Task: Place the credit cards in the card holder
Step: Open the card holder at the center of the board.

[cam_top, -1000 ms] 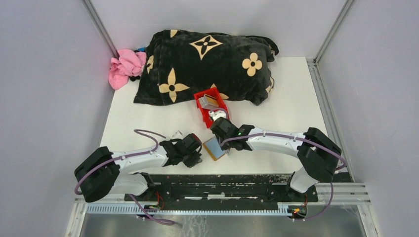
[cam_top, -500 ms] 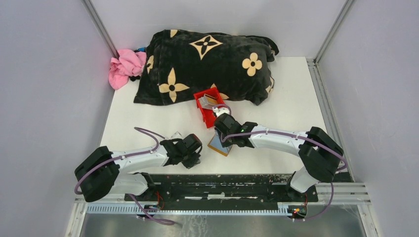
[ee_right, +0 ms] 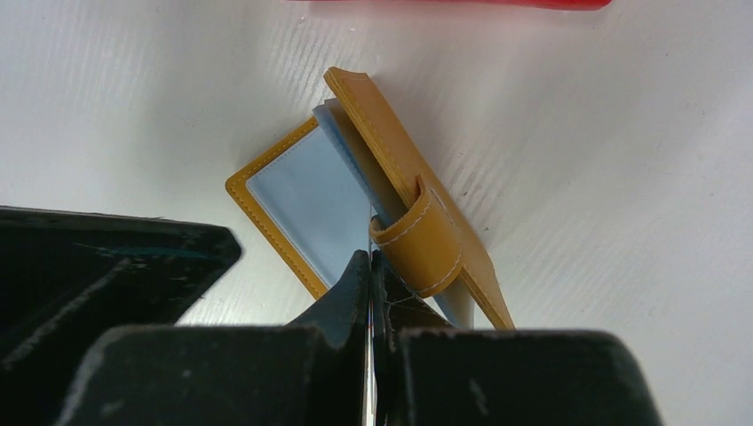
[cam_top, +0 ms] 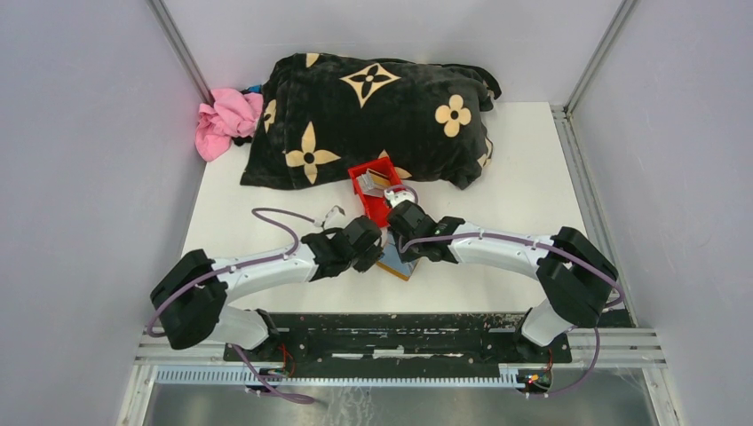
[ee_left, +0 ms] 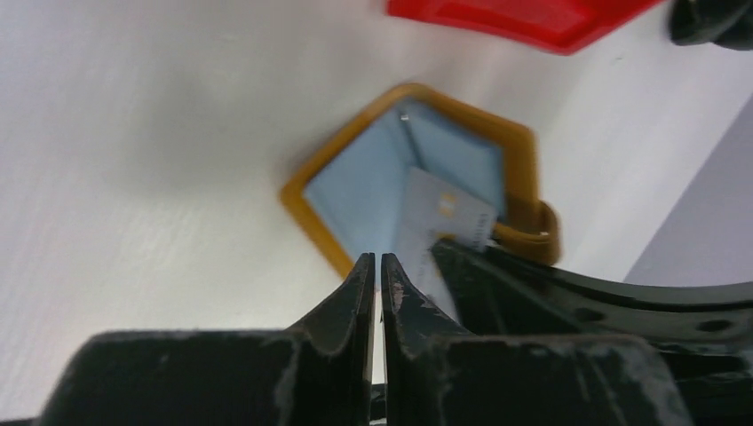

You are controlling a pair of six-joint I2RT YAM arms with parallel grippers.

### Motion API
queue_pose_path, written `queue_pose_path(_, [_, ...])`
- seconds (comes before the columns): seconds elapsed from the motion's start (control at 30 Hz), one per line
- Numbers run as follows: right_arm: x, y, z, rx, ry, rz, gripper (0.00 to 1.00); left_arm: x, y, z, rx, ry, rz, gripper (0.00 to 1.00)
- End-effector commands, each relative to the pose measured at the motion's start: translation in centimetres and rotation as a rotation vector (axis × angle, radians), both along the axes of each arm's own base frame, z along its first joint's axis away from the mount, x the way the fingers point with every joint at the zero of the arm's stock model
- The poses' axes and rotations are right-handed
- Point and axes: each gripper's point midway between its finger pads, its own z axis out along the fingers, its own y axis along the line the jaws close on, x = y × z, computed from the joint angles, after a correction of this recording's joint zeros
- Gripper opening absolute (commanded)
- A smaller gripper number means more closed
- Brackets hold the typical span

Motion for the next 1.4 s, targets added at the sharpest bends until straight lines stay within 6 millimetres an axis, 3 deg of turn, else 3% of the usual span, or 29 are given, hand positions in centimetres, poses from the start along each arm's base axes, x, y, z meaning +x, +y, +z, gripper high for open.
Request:
queue_pose_path(0.0, [1.0, 0.9, 1.4, 0.047, -0.036, 0.003, 0.01, 2.8, -2.8, 2.0, -0.006, -0.119, -0.049, 0.13])
queue_pose_path(0.2, [1.2, 0.9, 1.2, 0.049, -0.034, 0.002, 0.01, 3.3, -4.2, -0.1, 0.005, -0.091, -0.067, 0.12])
queue_pose_path(0.37, [1.4, 0.8, 1.3, 0.053, -0.033, 0.001, 0.01, 3.4, -4.2, -2.1, 0.050, -0.059, -0.067, 0.12])
queue_pose_path(0.73, [2.3, -0.1, 2.2, 0.040, -0.051, -0.005, 0.01, 2.0, -2.6, -6.3, 0.173, 0.051, -0.068, 0.09])
queue_pose_path(1.13, [5.8, -1.8, 3.5, 0.032, -0.039, 0.013, 0.01, 0.5, 0.1, -8.4, 0.430, 0.135, -0.241, 0.04])
queue_pose_path(1.37, [6.2, -0.9, 2.6, 0.058, 0.012, 0.072, 0.01, 0.1, 1.7, -8.5, 0.531, 0.141, -0.323, 0.03])
